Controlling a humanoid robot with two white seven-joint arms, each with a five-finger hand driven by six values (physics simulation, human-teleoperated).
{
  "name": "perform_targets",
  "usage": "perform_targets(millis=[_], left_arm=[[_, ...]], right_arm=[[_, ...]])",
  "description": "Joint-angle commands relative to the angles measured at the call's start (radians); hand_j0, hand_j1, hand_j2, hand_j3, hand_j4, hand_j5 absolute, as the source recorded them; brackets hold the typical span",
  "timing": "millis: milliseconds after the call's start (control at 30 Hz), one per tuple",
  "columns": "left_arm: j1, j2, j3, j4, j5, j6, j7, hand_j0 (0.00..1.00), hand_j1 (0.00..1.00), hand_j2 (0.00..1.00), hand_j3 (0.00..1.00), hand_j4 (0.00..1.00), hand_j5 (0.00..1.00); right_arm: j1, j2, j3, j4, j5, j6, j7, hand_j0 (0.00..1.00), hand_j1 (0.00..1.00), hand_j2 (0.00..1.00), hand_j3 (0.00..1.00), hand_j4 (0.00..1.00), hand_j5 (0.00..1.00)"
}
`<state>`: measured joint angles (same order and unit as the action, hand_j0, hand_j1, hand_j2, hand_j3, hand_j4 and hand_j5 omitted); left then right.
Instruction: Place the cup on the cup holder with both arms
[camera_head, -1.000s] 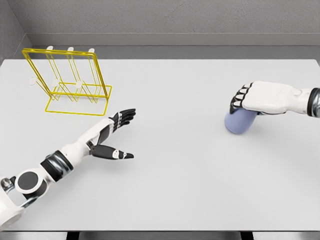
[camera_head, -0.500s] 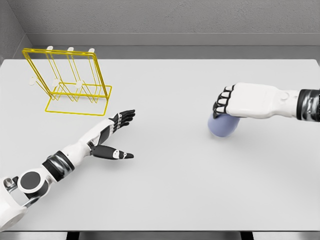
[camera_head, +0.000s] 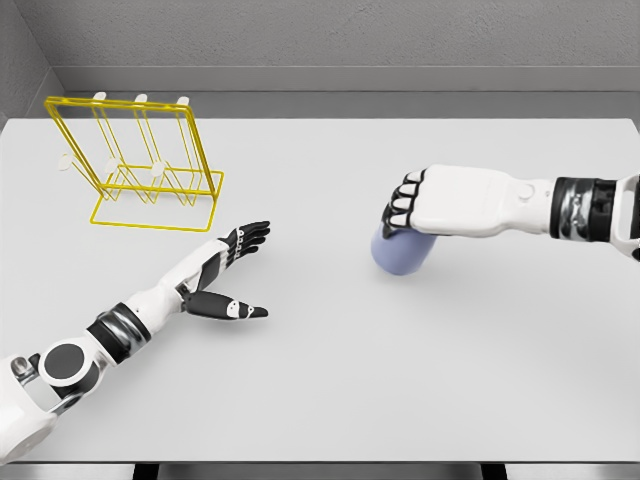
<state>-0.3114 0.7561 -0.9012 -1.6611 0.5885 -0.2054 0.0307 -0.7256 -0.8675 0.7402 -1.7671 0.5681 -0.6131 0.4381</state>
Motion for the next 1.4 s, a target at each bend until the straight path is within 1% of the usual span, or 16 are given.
perform_targets(millis=[0,33,100,233,433,533,600,733,867,1067,1133,1200,1333,1367], left_arm=[[0.001,0.0,0.001,0.0,0.001,0.0,0.0,1.0,1.0,1.0,1.0,1.0,1.0],[0.0,0.0,0.001,0.0,0.001,0.0,0.0,1.0,1.0,1.0,1.0,1.0,1.0],[0.0,0.0,0.001,0.004,0.001,0.0,0.0,1.0,1.0,1.0,1.0,1.0,1.0],[0.0,0.0,0.001,0.006,0.001,0.0,0.0,1.0,1.0,1.0,1.0,1.0,1.0],[0.002,0.0,0.001,0.006,0.001,-0.002,0.0,1.0,1.0,1.0,1.0,1.0,1.0],[0.0,0.0,0.001,0.007,0.001,-0.002,0.0,1.0,1.0,1.0,1.0,1.0,1.0],[0.0,0.0,0.001,0.007,0.001,-0.002,0.0,1.0,1.0,1.0,1.0,1.0,1.0],[-0.002,0.0,0.001,0.009,0.001,-0.002,0.0,1.0,1.0,1.0,1.0,1.0,1.0],[-0.002,0.0,0.001,0.011,0.001,-0.002,0.0,1.0,1.0,1.0,1.0,1.0,1.0],[0.0,0.0,0.002,0.011,0.001,-0.002,0.0,1.0,1.0,1.0,1.0,1.0,1.0],[0.0,0.0,0.001,0.011,0.001,-0.002,0.0,1.0,1.0,1.0,1.0,1.0,1.0],[0.0,0.0,0.001,0.011,0.001,-0.002,0.0,1.0,1.0,1.0,1.0,1.0,1.0],[-0.002,0.0,0.001,0.011,0.001,-0.002,0.0,1.0,1.0,1.0,1.0,1.0,1.0],[-0.002,0.0,0.001,0.011,0.001,-0.002,0.0,1.0,1.0,1.0,1.0,1.0,1.0]], right_arm=[[0.0,0.019,0.002,0.0,-0.005,0.002,0.005,0.6,0.6,0.6,0.6,0.6,0.6],[0.0,0.021,0.002,0.0,-0.005,0.002,0.005,0.6,0.6,0.6,0.6,0.6,0.6],[-0.002,0.047,0.018,0.0,-0.007,0.002,0.021,0.6,0.6,0.6,0.6,0.6,0.6],[-0.014,0.064,0.038,-0.002,-0.005,0.002,0.021,0.6,0.6,0.6,0.6,0.6,0.6],[-0.015,0.116,0.039,0.0,0.004,0.002,0.024,0.6,0.6,0.6,0.6,0.6,0.6],[-0.014,0.145,0.062,0.0,0.009,0.002,0.05,0.6,0.6,0.6,0.6,0.6,0.6],[-0.014,0.166,0.065,0.0,0.027,0.002,0.05,0.6,0.6,0.6,0.6,0.6,0.6],[-0.015,0.186,0.074,0.0,0.045,0.002,0.05,0.6,0.6,0.6,0.6,0.6,0.6],[-0.017,0.212,0.085,0.006,0.088,0.002,0.05,0.6,0.6,0.6,0.6,0.6,0.6],[-0.018,0.219,0.085,0.011,0.104,0.002,0.051,0.61,0.61,0.61,0.61,0.61,0.61],[-0.018,0.219,0.085,0.011,0.104,0.002,0.05,0.64,0.64,0.64,0.64,0.64,0.64],[-0.017,0.22,0.087,0.011,0.104,0.002,0.051,0.65,0.65,0.65,0.65,0.65,0.65],[-0.018,0.22,0.113,0.011,0.111,0.002,0.05,0.65,0.65,0.65,0.65,0.65,0.65],[-0.018,0.222,0.114,0.021,0.116,0.002,0.05,0.65,0.65,0.65,0.65,0.65,0.65]])
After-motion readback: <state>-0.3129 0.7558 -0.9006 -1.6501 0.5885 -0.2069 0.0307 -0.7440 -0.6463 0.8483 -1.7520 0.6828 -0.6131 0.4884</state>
